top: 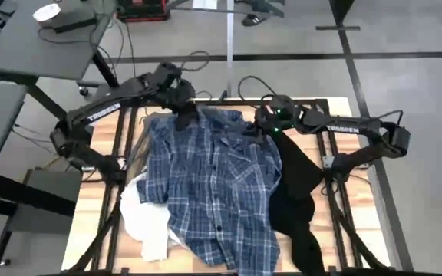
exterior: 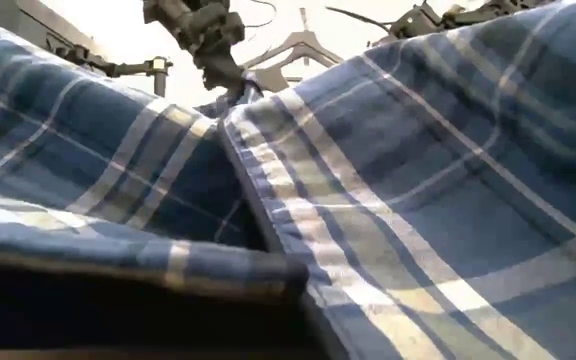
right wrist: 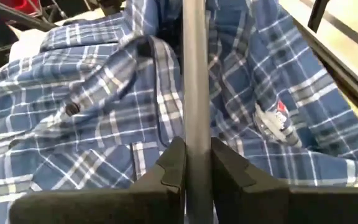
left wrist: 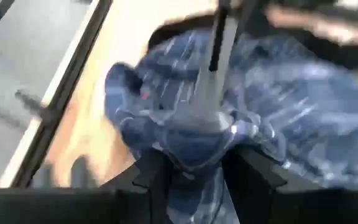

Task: Hang clothes
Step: Hang the blue long sleeve polo on the rack

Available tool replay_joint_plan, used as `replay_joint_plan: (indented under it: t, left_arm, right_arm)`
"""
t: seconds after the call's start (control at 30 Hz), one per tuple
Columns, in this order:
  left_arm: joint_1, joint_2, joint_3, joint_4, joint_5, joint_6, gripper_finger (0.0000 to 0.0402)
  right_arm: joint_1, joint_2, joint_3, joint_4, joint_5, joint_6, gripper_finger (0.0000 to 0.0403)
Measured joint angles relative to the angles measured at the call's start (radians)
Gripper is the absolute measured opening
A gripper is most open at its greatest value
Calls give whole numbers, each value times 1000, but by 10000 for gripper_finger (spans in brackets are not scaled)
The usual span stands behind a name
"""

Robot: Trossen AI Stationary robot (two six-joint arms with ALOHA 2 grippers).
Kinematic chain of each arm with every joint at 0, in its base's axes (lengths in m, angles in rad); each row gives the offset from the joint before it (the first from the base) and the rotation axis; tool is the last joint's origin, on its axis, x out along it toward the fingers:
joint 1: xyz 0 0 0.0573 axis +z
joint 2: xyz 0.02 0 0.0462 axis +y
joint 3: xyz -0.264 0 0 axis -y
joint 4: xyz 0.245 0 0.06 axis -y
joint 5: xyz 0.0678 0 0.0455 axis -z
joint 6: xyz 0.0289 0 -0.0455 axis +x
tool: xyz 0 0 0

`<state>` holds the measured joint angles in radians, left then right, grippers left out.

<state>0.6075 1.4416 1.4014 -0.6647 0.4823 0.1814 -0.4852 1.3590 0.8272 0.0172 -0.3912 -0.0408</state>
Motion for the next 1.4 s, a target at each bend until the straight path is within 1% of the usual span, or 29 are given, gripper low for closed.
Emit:
replay_joint_plan:
  t: [0.17,0.47,0.53,0.6,0.63,0.67,0.8,0.93,1.1,1.2,1.23,1.33,1.4]
  left_arm:
    - [-4,-1,0,7,7,-11,121]
    - [-35,-1,1,104,24,-8,118]
    - [-38,-1,2,108,33,-3,99]
    - [-40,-1,2,103,32,-2,57]
    - [-40,-1,2,98,34,3,35]
    - [-41,-3,2,91,34,0,31]
    - [-43,-12,-2,29,32,1,32]
    - [-43,-42,18,-57,33,39,32]
    - [-42,-56,39,-88,28,50,32]
    - [-44,-60,54,-82,29,50,32]
    - [-44,-60,56,-78,29,50,32]
    - [-47,-59,56,-66,27,50,32]
    - [-48,-59,56,-58,27,46,32]
  right_arm:
    - [-3,1,0,23,0,-24,31]
    - [-2,4,0,112,3,-64,32]
    - [-2,4,0,116,3,-65,32]
    - [-2,4,0,107,-2,-51,35]
    - [-1,4,0,98,-4,-36,44]
    - [-1,4,0,93,-3,-19,56]
    - [-13,-10,21,80,2,13,104]
    - [-57,-53,64,69,12,45,138]
    - [-164,-96,99,4,71,195,183]
    - [-240,-58,97,-42,73,329,209]
    - [-258,-32,98,-46,60,363,216]
    - [-270,72,97,-39,16,443,228]
    - [-263,145,96,0,-25,488,231]
